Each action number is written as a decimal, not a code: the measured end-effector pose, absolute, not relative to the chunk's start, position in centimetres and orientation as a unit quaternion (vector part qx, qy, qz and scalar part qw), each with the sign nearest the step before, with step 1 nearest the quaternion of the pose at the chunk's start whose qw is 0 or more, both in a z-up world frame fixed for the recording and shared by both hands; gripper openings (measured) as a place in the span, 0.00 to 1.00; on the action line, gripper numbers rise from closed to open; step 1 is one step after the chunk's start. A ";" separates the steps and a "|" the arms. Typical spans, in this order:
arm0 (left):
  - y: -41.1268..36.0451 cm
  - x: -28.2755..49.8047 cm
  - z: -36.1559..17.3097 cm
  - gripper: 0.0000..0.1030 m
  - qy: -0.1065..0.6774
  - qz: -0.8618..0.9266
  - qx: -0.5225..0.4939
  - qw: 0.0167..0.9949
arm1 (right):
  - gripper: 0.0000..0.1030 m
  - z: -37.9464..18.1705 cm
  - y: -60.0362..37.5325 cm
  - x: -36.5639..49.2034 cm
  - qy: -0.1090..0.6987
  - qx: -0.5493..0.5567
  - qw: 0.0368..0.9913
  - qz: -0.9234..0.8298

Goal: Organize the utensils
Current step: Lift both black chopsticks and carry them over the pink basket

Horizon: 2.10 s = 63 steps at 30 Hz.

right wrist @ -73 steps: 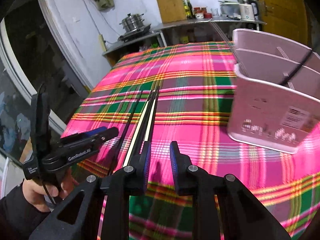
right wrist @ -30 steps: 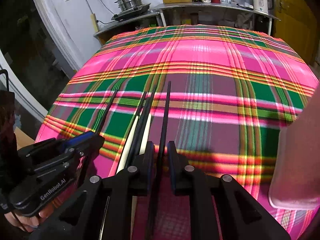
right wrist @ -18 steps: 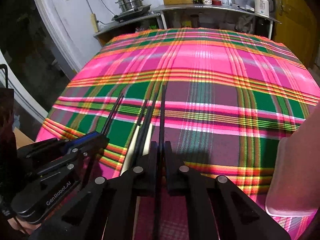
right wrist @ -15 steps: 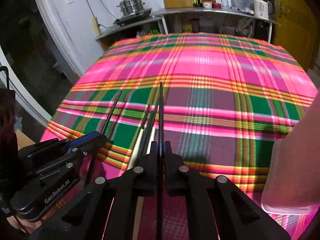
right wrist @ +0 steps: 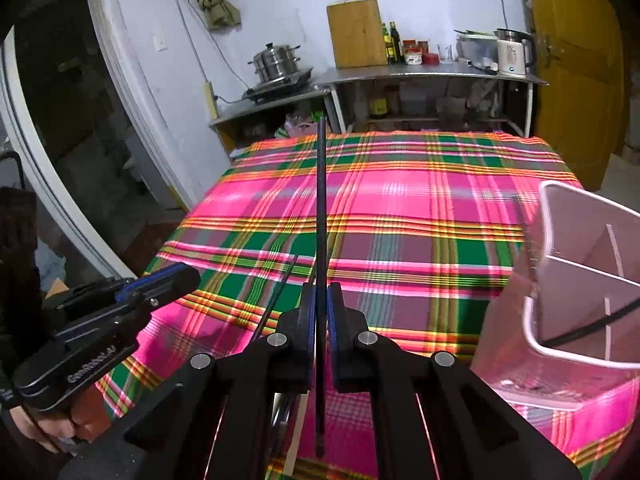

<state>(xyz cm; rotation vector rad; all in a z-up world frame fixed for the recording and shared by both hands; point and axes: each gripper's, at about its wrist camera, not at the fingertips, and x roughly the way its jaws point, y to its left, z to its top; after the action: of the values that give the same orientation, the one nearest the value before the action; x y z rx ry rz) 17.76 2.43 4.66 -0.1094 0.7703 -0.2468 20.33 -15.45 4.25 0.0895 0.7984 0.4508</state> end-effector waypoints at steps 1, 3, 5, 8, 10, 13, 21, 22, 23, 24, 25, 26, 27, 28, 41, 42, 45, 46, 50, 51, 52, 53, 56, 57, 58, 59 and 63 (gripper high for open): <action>2.5 18.1 4.1 0.07 0.382 -0.120 -0.054 0.915 | 0.05 4.3 -15.5 20.2 0.385 0.044 0.896 0.217; 2.3 18.8 2.5 0.13 0.395 -0.103 -0.040 0.912 | 0.05 4.4 -15.9 20.2 0.384 0.046 0.896 0.217; 2.3 20.0 0.7 0.19 0.417 -0.089 -0.035 0.904 | 0.05 4.4 -15.9 20.3 0.383 0.046 0.897 0.216; 1.9 21.6 -1.6 0.19 0.444 -0.082 -0.028 0.892 | 0.05 4.5 -15.8 20.6 0.383 0.046 0.897 0.218; 1.7 22.2 -2.7 0.19 0.456 -0.078 -0.021 0.886 | 0.05 4.6 -15.6 20.8 0.381 0.044 0.897 0.220; 1.4 23.3 -4.0 0.19 0.475 -0.069 -0.014 0.877 | 0.05 4.5 -15.5 20.9 0.381 0.042 0.897 0.222; 0.7 25.0 -4.5 0.14 0.475 -0.072 0.000 0.877 | 0.05 4.2 -15.6 21.0 0.383 0.045 0.896 0.220; 0.7 25.1 -4.5 0.08 0.475 -0.073 0.000 0.877 | 0.05 4.2 -15.6 21.0 0.384 0.045 0.896 0.219; 0.8 25.1 -4.4 0.07 0.476 -0.075 -0.003 0.876 | 0.05 4.2 -15.7 21.0 0.384 0.046 0.896 0.219; 1.0 25.0 -4.2 0.07 0.477 -0.079 -0.010 0.875 | 0.05 4.3 -15.7 21.0 0.383 0.046 0.896 0.219; 1.2 24.9 -3.9 0.07 0.475 -0.082 -0.017 0.876 | 0.05 4.3 -15.8 21.0 0.382 0.046 0.897 0.218; 1.2 24.6 -3.6 0.07 0.471 -0.083 -0.019 0.878 | 0.05 4.4 -15.8 20.9 0.382 0.046 0.897 0.218; 1.3 24.3 -3.2 0.07 0.466 -0.084 -0.022 0.881 | 0.05 4.4 -15.9 21.0 0.382 0.046 0.897 0.217; 1.4 23.9 -2.7 0.06 0.460 -0.088 -0.027 0.883 | 0.05 4.4 -15.9 20.9 0.381 0.047 0.897 0.217; 2.2 17.8 6.7 0.06 0.373 -0.125 -0.050 0.918 | 0.05 6.4 -17.1 19.3 0.363 0.053 0.905 0.213; 2.2 17.3 7.2 0.06 0.369 -0.127 -0.050 0.919 | 0.05 6.6 -17.2 19.1 0.361 0.054 0.906 0.213; 2.1 16.2 8.7 0.06 0.360 -0.133 -0.053 0.922 | 0.05 7.4 -17.9 18.3 0.353 0.059 0.909 0.213; 2.1 15.9 9.0 0.05 0.358 -0.135 -0.054 0.922 | 0.05 7.6 -18.0 18.1 0.351 0.061 0.910 0.213; 1.8 14.9 10.5 0.05 0.347 -0.143 -0.058 0.925 | 0.05 8.8 -19.0 17.2 0.339 0.068 0.914 0.212; 1.7 14.7 10.9 0.05 0.345 -0.146 -0.058 0.925 | 0.05 9.1 -19.3 16.9 0.335 0.070 0.916 0.211; 1.6 14.6 11.1 0.05 0.343 -0.150 -0.060 0.925 | 0.05 9.3 -19.5 16.7 0.333 0.071 0.917 0.210; 1.5 14.4 11.4 0.05 0.342 -0.154 -0.062 0.925 | 0.05 9.6 -19.8 16.3 0.329 0.073 0.918 0.208; 0.7 13.9 12.1 0.05 0.339 -0.163 -0.062 0.925 | 0.05 10.3 -20.8 15.5 0.322 0.076 0.922 0.202; 0.3 13.8 12.4 0.05 0.339 -0.168 -0.063 0.923 | 0.05 10.6 -21.1 15.2 0.320 0.077 0.923 0.200; 0.1 13.8 12.6 0.05 0.339 -0.173 -0.065 0.922 | 0.05 10.8 -21.5 14.9 0.317 0.079 0.924 0.198; -0.3 13.6 12.9 0.05 0.338 -0.179 -0.066 0.922 | 0.05 11.0 -21.9 14.6 0.315 0.080 0.925 0.196; -1.8 13.3 14.0 0.05 0.334 -0.205 -0.069 0.917 | 0.05 11.9 -23.6 13.4 0.304 0.085 0.931 0.183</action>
<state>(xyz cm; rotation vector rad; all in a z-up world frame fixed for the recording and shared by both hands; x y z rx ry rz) 13.31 -1.78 13.99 -0.1424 0.6878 -0.4212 13.43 -23.60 11.89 0.1737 0.6234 0.3756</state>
